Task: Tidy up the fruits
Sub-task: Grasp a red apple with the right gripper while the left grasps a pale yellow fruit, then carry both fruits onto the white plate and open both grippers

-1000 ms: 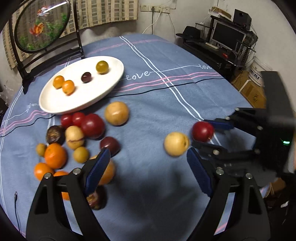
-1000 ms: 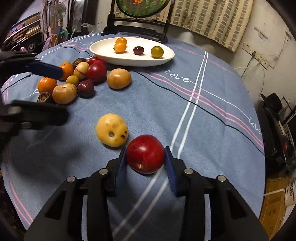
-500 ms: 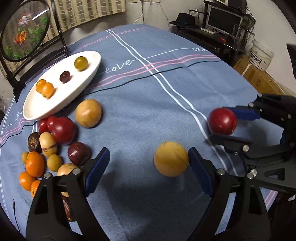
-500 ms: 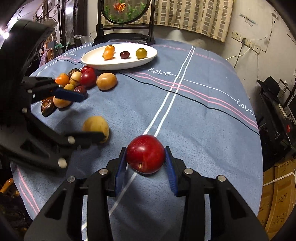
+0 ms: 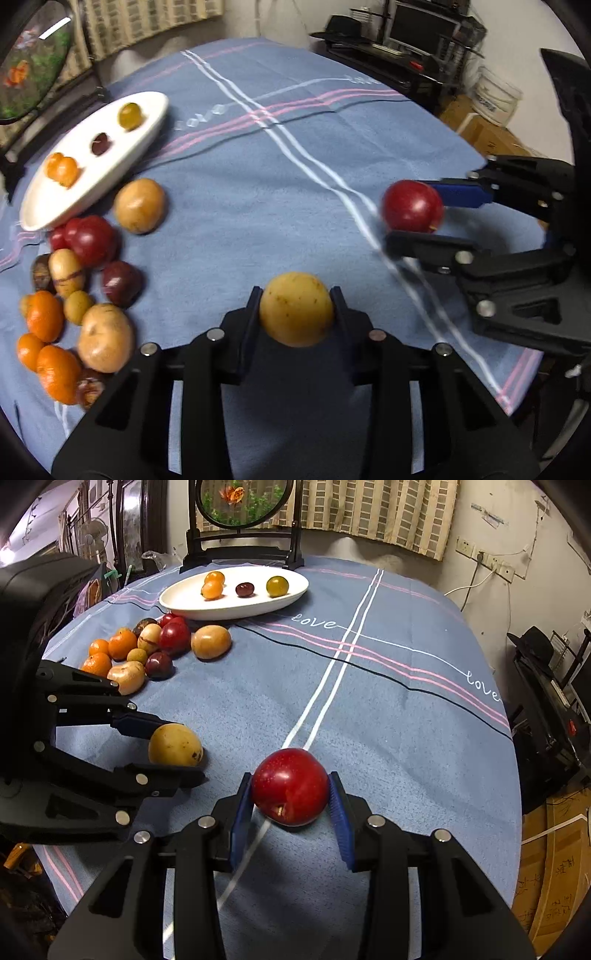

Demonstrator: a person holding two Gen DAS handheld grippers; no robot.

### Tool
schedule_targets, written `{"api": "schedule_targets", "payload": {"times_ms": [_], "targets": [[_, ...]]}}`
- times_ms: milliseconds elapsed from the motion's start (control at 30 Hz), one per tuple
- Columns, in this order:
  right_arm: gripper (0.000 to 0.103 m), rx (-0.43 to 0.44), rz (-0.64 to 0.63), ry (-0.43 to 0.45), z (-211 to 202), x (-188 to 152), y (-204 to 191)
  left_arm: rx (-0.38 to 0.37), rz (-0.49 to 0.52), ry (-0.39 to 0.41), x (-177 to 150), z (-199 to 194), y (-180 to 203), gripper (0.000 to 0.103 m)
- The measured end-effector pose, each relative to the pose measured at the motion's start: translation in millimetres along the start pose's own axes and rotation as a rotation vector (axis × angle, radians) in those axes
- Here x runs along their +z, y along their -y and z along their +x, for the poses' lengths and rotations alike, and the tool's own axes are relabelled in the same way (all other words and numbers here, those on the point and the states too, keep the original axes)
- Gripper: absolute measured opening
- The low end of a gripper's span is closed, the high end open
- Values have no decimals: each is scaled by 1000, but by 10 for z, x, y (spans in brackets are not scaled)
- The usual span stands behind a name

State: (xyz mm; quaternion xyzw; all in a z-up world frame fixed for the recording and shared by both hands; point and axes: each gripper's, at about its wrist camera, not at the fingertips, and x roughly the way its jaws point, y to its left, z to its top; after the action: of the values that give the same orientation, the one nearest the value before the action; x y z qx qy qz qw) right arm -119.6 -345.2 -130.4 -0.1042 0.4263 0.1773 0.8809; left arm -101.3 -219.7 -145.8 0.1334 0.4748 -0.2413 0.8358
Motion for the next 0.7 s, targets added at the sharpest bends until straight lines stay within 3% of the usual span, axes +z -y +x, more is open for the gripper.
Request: {"api": "schedule_targets", "payload": {"times_ms": [100,300,500,700], "targets": [[40,4,1,11,-24,41,-42,-2,-39,29,18,-104,-150,37],[40,30,-8,68,-167,364,-199,125,-109,140,141,-545,-654,37],[40,76,1,153,-247,998,-458,288,-245,200,361,-916,-1392,37],[40,97,16,202,-136,1659,-658,377,-295,214,629,-1042,-1923,37]]}}
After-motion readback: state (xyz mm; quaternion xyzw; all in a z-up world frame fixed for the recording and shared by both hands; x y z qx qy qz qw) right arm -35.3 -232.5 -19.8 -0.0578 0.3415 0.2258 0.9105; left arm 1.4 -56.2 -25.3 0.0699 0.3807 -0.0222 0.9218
